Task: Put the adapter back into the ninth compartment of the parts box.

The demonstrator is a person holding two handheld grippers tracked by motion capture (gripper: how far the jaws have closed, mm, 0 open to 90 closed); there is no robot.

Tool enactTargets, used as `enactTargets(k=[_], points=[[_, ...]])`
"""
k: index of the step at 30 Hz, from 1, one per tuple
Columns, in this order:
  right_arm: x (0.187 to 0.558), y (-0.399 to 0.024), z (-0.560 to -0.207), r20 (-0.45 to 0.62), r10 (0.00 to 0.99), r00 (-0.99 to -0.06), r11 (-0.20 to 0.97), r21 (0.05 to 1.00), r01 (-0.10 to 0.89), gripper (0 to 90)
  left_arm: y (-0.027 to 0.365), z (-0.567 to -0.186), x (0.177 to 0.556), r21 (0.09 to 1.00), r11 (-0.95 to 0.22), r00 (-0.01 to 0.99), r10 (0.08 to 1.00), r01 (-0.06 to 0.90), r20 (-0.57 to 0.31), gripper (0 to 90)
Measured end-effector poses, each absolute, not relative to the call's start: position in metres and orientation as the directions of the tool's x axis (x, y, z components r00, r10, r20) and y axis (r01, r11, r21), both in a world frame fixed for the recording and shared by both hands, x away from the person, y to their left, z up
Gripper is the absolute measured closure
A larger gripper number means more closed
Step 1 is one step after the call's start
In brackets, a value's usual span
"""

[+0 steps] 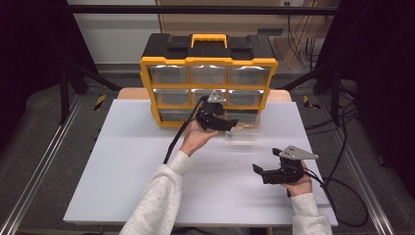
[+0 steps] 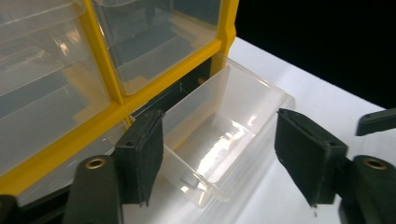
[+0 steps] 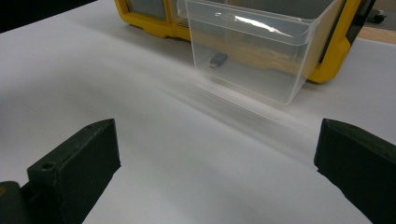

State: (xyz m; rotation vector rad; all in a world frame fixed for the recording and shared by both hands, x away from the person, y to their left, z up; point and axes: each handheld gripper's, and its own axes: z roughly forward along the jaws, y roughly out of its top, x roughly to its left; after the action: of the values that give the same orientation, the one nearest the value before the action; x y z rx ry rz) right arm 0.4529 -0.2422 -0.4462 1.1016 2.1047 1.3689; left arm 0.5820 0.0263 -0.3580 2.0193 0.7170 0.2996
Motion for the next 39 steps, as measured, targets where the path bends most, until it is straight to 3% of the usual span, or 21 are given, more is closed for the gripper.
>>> enactTargets(k=[8,17,39], points=[[0.453,-0.242,-0.446,0.088,0.789,-0.608,0.208,0.893,0.399,0.6,0.041,-0.356,0.572,0.847,-0.387,0.783,0.62,0.365,-0.054,14.0],[0.453,-0.242,-0.446,0.087,0.79,-0.607,0.208,0.893,0.399,0.6,0.059,-0.354,0.561,0.862,-0.369,0.783,0.62,0.347,-0.05,4.1],[0.453,-0.242,-0.446,0.087,0.793,-0.603,0.206,0.893,0.4,0.6,0.106,-0.366,0.529,0.883,-0.341,0.777,0.629,0.324,-0.042,2.2]])
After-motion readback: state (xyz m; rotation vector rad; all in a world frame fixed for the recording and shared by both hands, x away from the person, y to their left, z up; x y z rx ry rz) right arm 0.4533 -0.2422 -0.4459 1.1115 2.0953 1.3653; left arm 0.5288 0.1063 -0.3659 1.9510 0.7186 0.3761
